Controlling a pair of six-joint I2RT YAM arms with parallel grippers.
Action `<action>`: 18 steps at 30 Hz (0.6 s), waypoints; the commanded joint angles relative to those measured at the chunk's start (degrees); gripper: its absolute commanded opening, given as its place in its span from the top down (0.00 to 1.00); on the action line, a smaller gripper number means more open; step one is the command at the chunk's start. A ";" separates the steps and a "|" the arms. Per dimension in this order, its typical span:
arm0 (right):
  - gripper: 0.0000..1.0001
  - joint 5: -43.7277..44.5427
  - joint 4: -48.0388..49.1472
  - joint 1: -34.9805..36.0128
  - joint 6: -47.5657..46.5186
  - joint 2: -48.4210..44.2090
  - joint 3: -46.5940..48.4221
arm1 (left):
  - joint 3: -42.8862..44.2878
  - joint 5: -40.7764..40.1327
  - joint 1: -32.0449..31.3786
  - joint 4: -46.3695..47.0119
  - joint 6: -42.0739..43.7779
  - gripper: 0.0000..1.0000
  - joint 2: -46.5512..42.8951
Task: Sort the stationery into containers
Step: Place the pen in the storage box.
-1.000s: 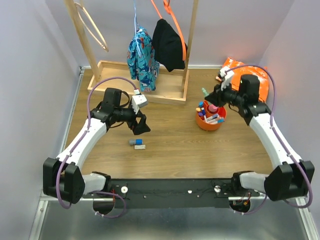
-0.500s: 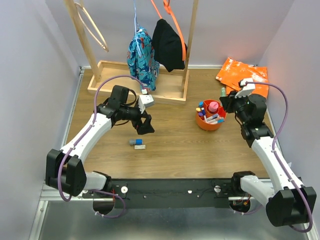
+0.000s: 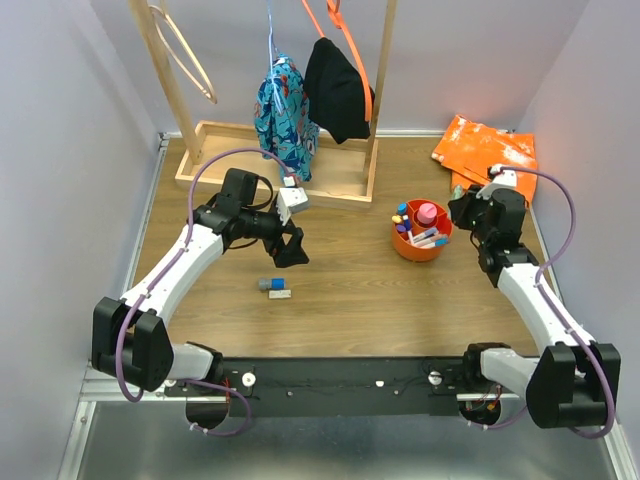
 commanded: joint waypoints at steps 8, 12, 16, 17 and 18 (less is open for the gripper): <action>1.00 -1.46 6.51 -0.46 3.79 6.49 -4.28 | -0.44 -1.52 -0.21 -1.09 1.02 0.01 -0.53; 0.99 -1.64 7.57 -0.46 3.88 6.84 -5.08 | -0.61 -1.61 -0.21 -1.00 1.11 0.01 -0.35; 0.99 -1.82 8.71 -0.38 4.05 7.46 -5.78 | -0.70 -1.35 -0.21 -0.56 0.76 0.01 -0.09; 0.99 -1.90 8.89 -0.38 4.05 7.63 -5.95 | -0.52 -1.43 -0.21 -0.39 0.67 0.01 0.08; 0.88 -2.08 8.98 -0.46 4.14 7.72 -5.96 | -0.52 -1.43 -0.21 -0.30 0.67 0.01 0.17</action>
